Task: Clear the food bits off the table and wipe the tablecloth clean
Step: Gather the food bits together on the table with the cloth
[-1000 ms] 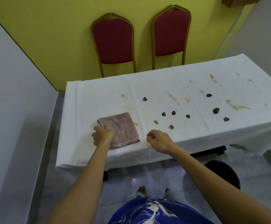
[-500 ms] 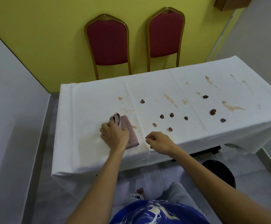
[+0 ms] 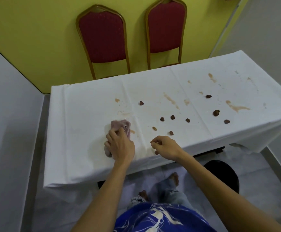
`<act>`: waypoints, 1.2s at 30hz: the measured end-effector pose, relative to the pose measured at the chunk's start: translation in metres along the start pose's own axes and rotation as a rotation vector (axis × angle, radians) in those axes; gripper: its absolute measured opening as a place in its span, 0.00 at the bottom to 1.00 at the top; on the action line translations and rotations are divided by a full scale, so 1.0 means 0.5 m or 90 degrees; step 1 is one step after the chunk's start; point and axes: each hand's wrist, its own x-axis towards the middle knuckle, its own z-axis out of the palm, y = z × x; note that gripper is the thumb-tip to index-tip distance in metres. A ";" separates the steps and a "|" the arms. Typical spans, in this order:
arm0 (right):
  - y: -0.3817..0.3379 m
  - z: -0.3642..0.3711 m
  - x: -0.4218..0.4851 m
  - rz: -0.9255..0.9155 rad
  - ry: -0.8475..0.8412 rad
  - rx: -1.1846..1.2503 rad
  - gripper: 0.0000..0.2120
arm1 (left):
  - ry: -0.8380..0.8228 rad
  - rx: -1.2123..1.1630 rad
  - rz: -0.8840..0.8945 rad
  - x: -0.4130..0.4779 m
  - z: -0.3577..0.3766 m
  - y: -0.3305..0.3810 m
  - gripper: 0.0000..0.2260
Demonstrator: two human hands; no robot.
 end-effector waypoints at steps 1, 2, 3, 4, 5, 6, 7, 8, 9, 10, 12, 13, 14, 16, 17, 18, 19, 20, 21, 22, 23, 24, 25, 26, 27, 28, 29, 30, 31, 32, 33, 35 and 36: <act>0.006 -0.009 -0.001 0.001 0.001 0.011 0.12 | 0.000 -0.005 -0.012 -0.006 0.002 -0.006 0.17; 0.013 -0.020 -0.003 0.005 0.002 0.022 0.12 | 0.004 -0.013 -0.026 -0.011 0.002 -0.012 0.18; 0.021 -0.030 -0.004 0.009 0.004 0.032 0.11 | 0.013 -0.023 -0.040 -0.014 0.003 -0.018 0.18; 0.030 -0.040 -0.004 0.013 0.007 0.038 0.11 | 0.023 -0.033 -0.053 -0.015 0.002 -0.024 0.17; 0.039 -0.052 -0.004 0.018 0.013 0.041 0.11 | 0.028 -0.042 -0.064 -0.012 -0.001 -0.028 0.16; 0.047 -0.063 -0.002 0.023 0.022 0.044 0.11 | 0.022 -0.048 -0.072 -0.006 -0.006 -0.030 0.14; 0.056 -0.074 0.001 0.029 0.029 0.051 0.10 | 0.011 -0.056 -0.078 0.003 -0.013 -0.031 0.13; 0.062 -0.083 0.005 0.031 0.038 0.063 0.09 | -0.003 -0.075 -0.080 0.014 -0.021 -0.030 0.12; 0.067 -0.093 0.008 0.031 0.050 0.071 0.09 | -0.016 -0.113 -0.080 0.028 -0.034 -0.027 0.10; 0.074 -0.102 0.009 0.025 0.068 0.059 0.09 | -0.027 -0.168 -0.083 0.043 -0.048 -0.020 0.08; 0.098 -0.117 0.015 0.004 0.154 -0.063 0.14 | -0.051 -0.287 -0.104 0.070 -0.074 0.007 0.05; 0.114 -0.123 0.018 -0.005 0.204 -0.150 0.16 | -0.057 -0.334 -0.117 0.083 -0.085 0.028 0.05; 0.129 -0.128 0.019 0.000 0.240 -0.227 0.19 | -0.054 -0.376 -0.127 0.095 -0.094 0.051 0.05; 0.158 -0.135 0.021 0.043 0.241 -0.316 0.25 | -0.027 -0.436 -0.124 0.124 -0.108 0.102 0.06; 0.173 -0.137 0.021 0.065 0.221 -0.337 0.27 | -0.016 -0.444 -0.109 0.142 -0.111 0.126 0.06; 0.186 -0.137 0.022 0.083 0.199 -0.349 0.29 | -0.008 -0.437 -0.086 0.162 -0.109 0.147 0.06; 0.199 -0.134 0.022 0.095 0.177 -0.357 0.30 | -0.003 -0.418 -0.058 0.184 -0.104 0.165 0.06; 0.212 -0.131 0.021 0.103 0.157 -0.365 0.32 | 0.004 -0.388 -0.034 0.206 -0.095 0.179 0.06; 0.223 -0.127 0.019 0.107 0.141 -0.372 0.33 | 0.008 -0.347 -0.016 0.229 -0.084 0.189 0.06; 0.233 -0.124 0.020 0.104 0.129 -0.376 0.33 | 0.011 -0.300 -0.004 0.250 -0.072 0.196 0.07; 0.239 -0.123 0.022 0.100 0.121 -0.375 0.34 | 0.005 -0.253 0.004 0.269 -0.060 0.198 0.07; 0.243 -0.124 0.024 0.098 0.116 -0.371 0.34 | -0.007 -0.217 0.010 0.283 -0.046 0.199 0.07; 0.244 -0.125 0.026 0.097 0.112 -0.368 0.34 | -0.029 -0.195 0.015 0.294 -0.032 0.198 0.09; 0.244 -0.126 0.027 0.098 0.108 -0.366 0.34 | -0.055 -0.177 0.022 0.300 -0.019 0.197 0.10; 0.244 -0.126 0.028 0.099 0.105 -0.365 0.34 | -0.079 -0.153 0.030 0.303 -0.006 0.197 0.12; 0.245 -0.124 0.030 0.099 0.104 -0.366 0.34 | -0.096 -0.124 0.037 0.305 0.005 0.197 0.14; 0.247 -0.123 0.031 0.099 0.103 -0.365 0.34 | -0.108 -0.104 0.042 0.308 0.012 0.200 0.15; 0.249 -0.121 0.031 0.097 0.101 -0.365 0.34 | -0.119 -0.099 0.047 0.310 0.016 0.206 0.16; 0.250 -0.119 0.032 0.096 0.100 -0.364 0.34 | -0.135 -0.104 0.055 0.310 0.017 0.216 0.15; 0.252 -0.117 0.033 0.097 0.099 -0.361 0.34 | -0.155 -0.111 0.070 0.307 0.017 0.228 0.14; 0.253 -0.117 0.034 0.100 0.098 -0.357 0.34 | -0.179 -0.113 0.089 0.297 0.015 0.241 0.13; 0.253 -0.115 0.035 0.102 0.100 -0.354 0.34 | -0.223 -0.100 0.138 0.262 0.017 0.262 0.11; 0.253 -0.114 0.035 0.101 0.103 -0.356 0.34 | -0.248 -0.099 0.159 0.238 0.020 0.271 0.11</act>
